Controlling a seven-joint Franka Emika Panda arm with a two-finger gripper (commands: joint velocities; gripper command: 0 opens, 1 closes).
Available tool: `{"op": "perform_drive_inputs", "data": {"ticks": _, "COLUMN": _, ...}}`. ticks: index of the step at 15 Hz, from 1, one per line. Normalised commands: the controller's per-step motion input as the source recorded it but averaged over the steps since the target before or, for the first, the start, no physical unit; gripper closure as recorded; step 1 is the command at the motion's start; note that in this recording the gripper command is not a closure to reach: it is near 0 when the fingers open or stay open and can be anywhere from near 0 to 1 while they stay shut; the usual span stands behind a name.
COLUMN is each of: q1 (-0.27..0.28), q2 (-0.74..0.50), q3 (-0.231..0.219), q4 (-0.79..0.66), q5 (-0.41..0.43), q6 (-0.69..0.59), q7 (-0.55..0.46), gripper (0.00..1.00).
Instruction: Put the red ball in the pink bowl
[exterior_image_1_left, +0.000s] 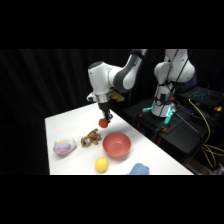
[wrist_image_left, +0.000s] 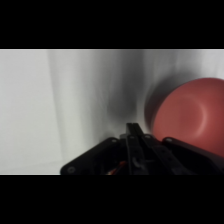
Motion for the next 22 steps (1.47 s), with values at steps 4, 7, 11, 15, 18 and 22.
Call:
{"op": "perform_drive_inputs", "data": {"ticks": 4, "q1": 0.186, "q2": -0.22, "q3": 0.154, "q4": -0.08, "q5": -0.149, "q6": -0.15, "q7": 0.19, "gripper": 0.06}}
{"op": "perform_drive_inputs", "data": {"ticks": 7, "q1": 0.085, "q2": -0.02, "q3": 0.099, "q4": -0.04, "q5": -0.079, "q6": -0.04, "q7": 0.03, "gripper": 0.06}}
{"op": "perform_drive_inputs", "data": {"ticks": 11, "q1": -0.007, "q2": 0.01, "q3": 0.023, "q4": -0.01, "q5": -0.03, "q6": -0.03, "q7": -0.09, "gripper": 0.06}}
{"op": "perform_drive_inputs", "data": {"ticks": 15, "q1": -0.027, "q2": -0.07, "q3": 0.007, "q4": -0.05, "q5": -0.005, "q6": -0.05, "q7": -0.12, "gripper": 0.0}}
{"op": "perform_drive_inputs", "data": {"ticks": 18, "q1": -0.036, "q2": -0.13, "q3": -0.001, "q4": -0.06, "q5": -0.003, "q6": -0.07, "q7": -0.12, "gripper": 0.0}}
{"op": "perform_drive_inputs", "data": {"ticks": 22, "q1": -0.029, "q2": -0.15, "q3": 0.0, "q4": -0.05, "q5": -0.009, "q6": -0.1, "q7": -0.11, "gripper": 0.0}}
